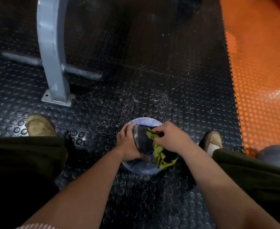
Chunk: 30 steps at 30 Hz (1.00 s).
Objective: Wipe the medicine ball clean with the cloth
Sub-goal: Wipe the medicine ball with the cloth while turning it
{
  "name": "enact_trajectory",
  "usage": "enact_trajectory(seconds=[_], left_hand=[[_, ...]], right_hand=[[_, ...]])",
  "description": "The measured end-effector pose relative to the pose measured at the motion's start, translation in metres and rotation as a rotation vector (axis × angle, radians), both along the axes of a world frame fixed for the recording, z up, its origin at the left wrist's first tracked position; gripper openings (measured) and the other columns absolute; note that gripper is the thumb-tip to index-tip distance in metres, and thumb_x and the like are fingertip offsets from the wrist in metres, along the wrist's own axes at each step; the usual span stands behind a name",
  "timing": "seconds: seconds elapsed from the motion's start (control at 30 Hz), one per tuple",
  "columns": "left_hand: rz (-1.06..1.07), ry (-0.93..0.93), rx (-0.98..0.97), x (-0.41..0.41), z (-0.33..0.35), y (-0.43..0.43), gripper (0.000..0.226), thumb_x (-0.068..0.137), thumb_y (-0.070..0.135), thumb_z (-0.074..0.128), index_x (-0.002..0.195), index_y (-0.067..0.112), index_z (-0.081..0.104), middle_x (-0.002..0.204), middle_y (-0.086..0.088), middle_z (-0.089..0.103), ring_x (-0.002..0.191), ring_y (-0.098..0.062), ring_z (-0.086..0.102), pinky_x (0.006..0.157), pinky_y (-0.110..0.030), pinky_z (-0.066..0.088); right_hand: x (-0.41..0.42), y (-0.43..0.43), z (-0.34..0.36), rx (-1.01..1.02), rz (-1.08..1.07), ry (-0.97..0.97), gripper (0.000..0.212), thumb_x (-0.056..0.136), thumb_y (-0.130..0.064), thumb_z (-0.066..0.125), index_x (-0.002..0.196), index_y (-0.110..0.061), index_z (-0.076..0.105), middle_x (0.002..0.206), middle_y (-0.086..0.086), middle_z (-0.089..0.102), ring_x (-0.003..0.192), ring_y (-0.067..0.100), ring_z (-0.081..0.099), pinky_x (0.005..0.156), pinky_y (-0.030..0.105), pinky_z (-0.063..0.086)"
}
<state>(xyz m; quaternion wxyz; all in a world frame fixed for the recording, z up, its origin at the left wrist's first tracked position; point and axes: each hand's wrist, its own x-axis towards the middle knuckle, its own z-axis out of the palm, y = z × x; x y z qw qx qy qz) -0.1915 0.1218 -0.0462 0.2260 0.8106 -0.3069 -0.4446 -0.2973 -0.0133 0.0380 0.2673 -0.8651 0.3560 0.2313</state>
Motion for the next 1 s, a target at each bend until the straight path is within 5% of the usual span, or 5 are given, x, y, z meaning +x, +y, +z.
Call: enact_trajectory(seconds=[0.27,0.4,0.53,0.9,1.0], left_hand=[[0.096,-0.076,-0.118,-0.014,-0.006,0.004,0.138,0.051,0.056,0.089,0.152,0.036,-0.003,0.159,0.010,-0.012,0.148,-0.026,-0.008,0.120,-0.050,0.009],[-0.029,-0.087,-0.003,-0.016,-0.004,-0.004,0.143,0.055,0.057,0.087,0.150,0.033,-0.017,0.156,0.006,-0.026,0.145,-0.029,-0.020,0.119,-0.050,0.001],[-0.103,-0.116,-0.011,-0.022,-0.003,-0.005,0.142,0.056,0.055,0.086,0.150,0.033,-0.017,0.156,0.006,-0.026,0.145,-0.032,-0.021,0.118,-0.057,0.007],[-0.170,-0.148,0.068,-0.037,0.009,-0.018,0.119,0.075,0.037,0.076,0.148,0.039,-0.017,0.156,0.012,-0.024,0.145,-0.031,-0.022,0.117,-0.059,0.012],[-0.175,-0.130,0.073,-0.038,0.012,-0.016,0.121,0.075,0.038,0.078,0.147,0.040,-0.019,0.155,0.012,-0.028,0.145,-0.030,-0.025,0.116,-0.060,0.010]], right_hand=[[-0.020,0.026,-0.015,-0.156,0.094,0.056,0.067,0.087,-0.049,0.056,0.146,-0.043,0.024,0.146,-0.007,0.016,0.124,0.030,0.037,0.101,0.047,0.038],[-0.016,0.024,-0.017,-0.174,0.015,-0.068,0.050,0.094,-0.029,0.048,0.143,-0.033,0.039,0.139,-0.003,0.031,0.111,0.027,0.049,0.085,0.039,0.048],[0.003,0.019,-0.011,-0.244,0.012,-0.088,0.040,0.095,-0.035,0.046,0.134,-0.029,0.049,0.125,-0.001,0.039,0.100,0.024,0.054,0.067,0.031,0.043],[-0.028,0.021,-0.012,-0.277,0.048,-0.058,0.043,0.096,-0.025,0.043,0.138,-0.032,0.047,0.132,-0.006,0.049,0.104,0.024,0.058,0.075,0.033,0.048],[-0.020,0.013,-0.011,-0.267,0.044,-0.055,0.042,0.095,-0.021,0.044,0.134,-0.035,0.050,0.127,-0.002,0.044,0.095,0.024,0.059,0.066,0.030,0.045]])
